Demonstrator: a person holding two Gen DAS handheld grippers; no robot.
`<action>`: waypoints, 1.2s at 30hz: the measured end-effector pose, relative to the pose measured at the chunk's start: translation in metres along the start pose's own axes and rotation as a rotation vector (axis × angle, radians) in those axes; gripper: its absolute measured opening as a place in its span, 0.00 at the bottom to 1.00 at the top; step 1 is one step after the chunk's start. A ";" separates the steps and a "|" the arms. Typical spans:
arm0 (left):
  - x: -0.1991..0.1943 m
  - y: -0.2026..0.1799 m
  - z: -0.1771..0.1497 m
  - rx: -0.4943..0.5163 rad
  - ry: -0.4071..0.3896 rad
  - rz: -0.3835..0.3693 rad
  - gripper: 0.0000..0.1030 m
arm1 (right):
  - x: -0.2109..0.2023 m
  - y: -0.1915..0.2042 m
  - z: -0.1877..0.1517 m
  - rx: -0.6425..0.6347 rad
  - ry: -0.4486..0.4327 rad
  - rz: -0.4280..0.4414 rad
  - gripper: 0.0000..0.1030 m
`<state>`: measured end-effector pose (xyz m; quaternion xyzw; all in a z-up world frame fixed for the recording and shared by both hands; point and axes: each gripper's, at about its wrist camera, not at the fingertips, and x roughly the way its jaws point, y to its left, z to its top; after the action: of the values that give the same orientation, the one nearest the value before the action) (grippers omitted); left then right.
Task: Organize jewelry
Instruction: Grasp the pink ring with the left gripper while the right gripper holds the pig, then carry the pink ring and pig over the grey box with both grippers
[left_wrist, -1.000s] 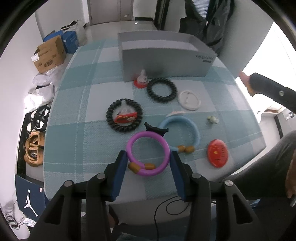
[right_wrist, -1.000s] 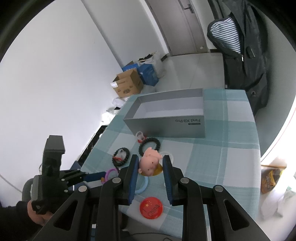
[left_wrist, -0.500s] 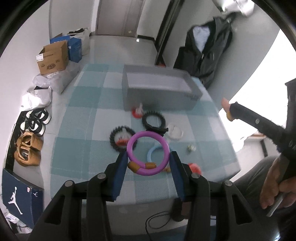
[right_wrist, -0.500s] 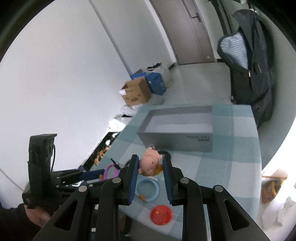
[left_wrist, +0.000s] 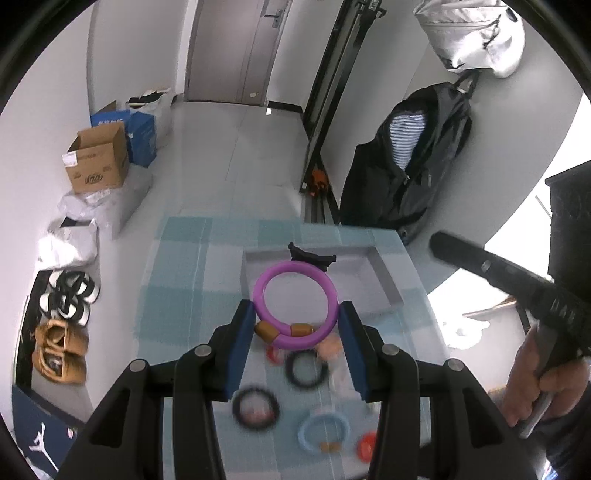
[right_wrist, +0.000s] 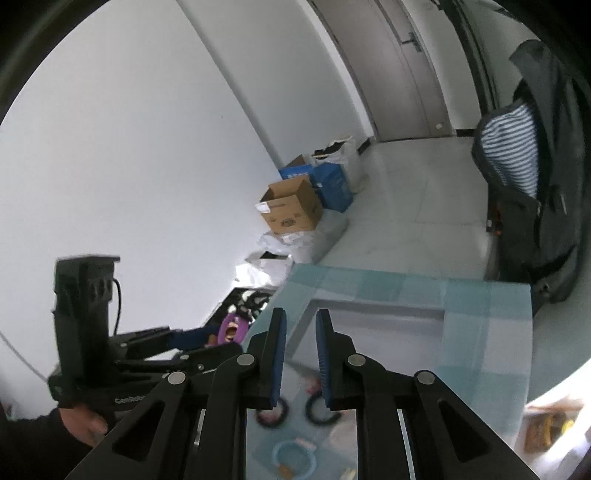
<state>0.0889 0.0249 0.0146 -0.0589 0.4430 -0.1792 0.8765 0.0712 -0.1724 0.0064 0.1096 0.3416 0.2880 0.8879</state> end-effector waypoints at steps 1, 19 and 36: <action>0.010 0.002 0.005 -0.006 0.022 0.006 0.39 | 0.007 -0.004 0.001 0.001 0.013 -0.004 0.09; 0.002 0.056 0.000 -0.100 0.003 0.012 0.39 | 0.090 0.029 -0.081 -0.179 0.309 0.138 0.45; 0.004 0.066 -0.008 -0.090 0.028 0.032 0.39 | 0.167 0.042 -0.098 -0.168 0.429 0.000 0.22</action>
<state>0.1018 0.0853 -0.0102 -0.0884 0.4639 -0.1459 0.8693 0.0873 -0.0404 -0.1406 -0.0283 0.4976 0.3320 0.8009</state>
